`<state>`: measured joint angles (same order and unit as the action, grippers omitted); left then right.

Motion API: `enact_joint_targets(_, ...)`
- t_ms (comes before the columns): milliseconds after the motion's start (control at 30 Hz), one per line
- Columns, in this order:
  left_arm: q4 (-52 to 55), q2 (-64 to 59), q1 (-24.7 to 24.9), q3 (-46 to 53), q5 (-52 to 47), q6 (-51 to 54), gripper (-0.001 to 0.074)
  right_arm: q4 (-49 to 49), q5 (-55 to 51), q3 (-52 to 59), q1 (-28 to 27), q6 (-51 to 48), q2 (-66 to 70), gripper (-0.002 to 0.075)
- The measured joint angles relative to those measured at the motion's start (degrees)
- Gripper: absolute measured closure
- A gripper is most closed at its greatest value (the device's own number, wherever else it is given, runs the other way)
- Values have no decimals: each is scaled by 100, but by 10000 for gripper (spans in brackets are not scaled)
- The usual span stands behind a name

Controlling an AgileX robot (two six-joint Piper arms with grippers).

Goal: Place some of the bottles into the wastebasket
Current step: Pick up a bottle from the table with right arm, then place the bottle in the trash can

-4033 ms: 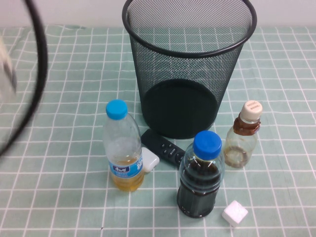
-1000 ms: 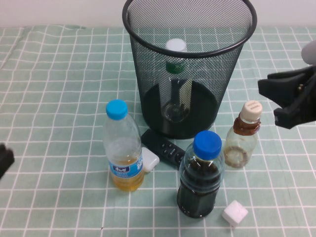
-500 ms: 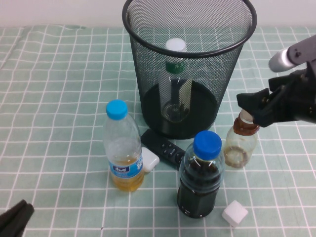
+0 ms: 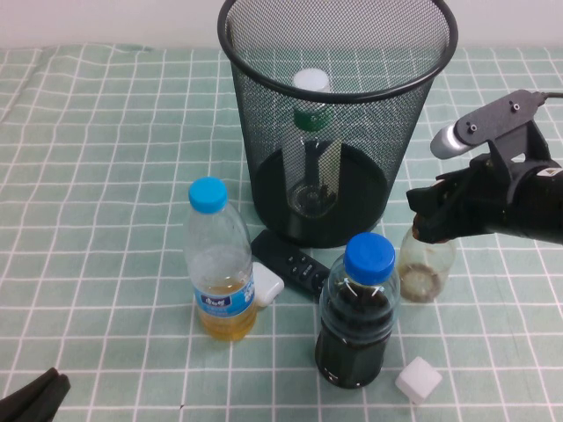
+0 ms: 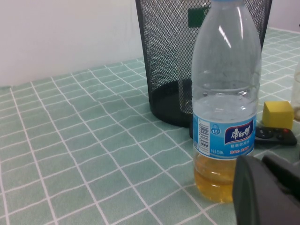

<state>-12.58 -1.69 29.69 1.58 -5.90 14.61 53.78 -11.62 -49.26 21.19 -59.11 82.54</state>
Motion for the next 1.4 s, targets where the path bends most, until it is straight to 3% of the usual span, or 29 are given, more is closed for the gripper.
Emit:
enact_joint_targets(100,0,0,0,0,0,0,739,-85,-167,-28,-40,229,-162,461)
enact_joint_targets(200,0,0,0,0,0,0,739,-914,-770,-363,-300,1264,-485,461)
enact_joint_targets(367,0,0,0,0,0,0,739,-4381,-2693,-1921,-841,4833,-717,461)
enact_joint_targets(433,0,0,0,0,0,0,739,-5487,-3309,-2584,-893,5667,-705,461)
enact_joint_targets(500,0,0,0,0,0,0,739,-5919,-3572,-3371,-930,6036,-682,461)
enact_joint_targets(700,0,0,0,0,0,0,739,-5642,-3664,-6006,-755,5688,-261,461)
enact_joint_targets(900,0,0,0,0,0,0,739,-4374,-3652,-7845,13,4808,1066,461)
enact_joint_targets(1100,0,0,0,0,0,0,739,-3894,-3560,-8295,520,4495,2642,462)
enact_joint_targets(1400,0,0,0,0,0,0,739,-3633,-3492,-8295,596,4310,3696,462)
